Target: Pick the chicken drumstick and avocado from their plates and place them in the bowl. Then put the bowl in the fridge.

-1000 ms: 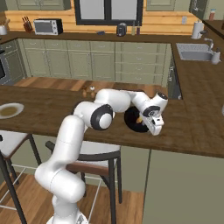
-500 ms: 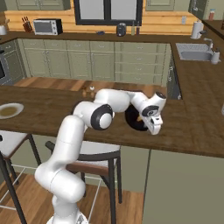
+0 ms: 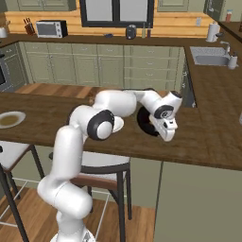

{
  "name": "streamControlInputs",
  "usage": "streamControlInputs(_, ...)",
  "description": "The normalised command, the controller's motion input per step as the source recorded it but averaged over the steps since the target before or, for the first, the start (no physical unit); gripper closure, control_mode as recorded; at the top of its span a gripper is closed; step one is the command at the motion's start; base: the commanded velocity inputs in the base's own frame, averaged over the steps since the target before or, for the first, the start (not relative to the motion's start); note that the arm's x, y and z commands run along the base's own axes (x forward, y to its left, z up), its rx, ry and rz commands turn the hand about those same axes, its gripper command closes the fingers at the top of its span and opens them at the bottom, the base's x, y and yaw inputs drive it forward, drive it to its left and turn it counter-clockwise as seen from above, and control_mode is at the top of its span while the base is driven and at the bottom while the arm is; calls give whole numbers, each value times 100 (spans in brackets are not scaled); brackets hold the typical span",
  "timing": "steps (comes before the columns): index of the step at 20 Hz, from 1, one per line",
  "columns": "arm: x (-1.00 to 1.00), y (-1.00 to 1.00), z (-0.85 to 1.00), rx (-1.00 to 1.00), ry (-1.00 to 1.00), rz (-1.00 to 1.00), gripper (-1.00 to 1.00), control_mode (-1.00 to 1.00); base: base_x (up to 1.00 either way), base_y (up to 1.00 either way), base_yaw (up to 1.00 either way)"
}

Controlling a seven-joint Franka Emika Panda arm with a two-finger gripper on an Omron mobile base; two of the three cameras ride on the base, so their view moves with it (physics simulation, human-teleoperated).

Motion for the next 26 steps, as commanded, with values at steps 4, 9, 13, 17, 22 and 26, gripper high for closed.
streamControlInputs(4,-94,57,66,-6,0,9,100,-100,0,0,0)
streamControlInputs(9,-92,100,28,-19,3,17,100,-100,0,0,0)
streamControlInputs(13,-90,98,24,-20,5,9,100,-100,0,0,0)
streamControlInputs(17,-98,93,16,-21,1,5,100,-100,0,0,0)
streamControlInputs(22,-100,78,5,-18,0,3,100,-100,0,0,0)
streamControlInputs(26,-90,47,28,-2,0,3,100,-100,0,0,0)
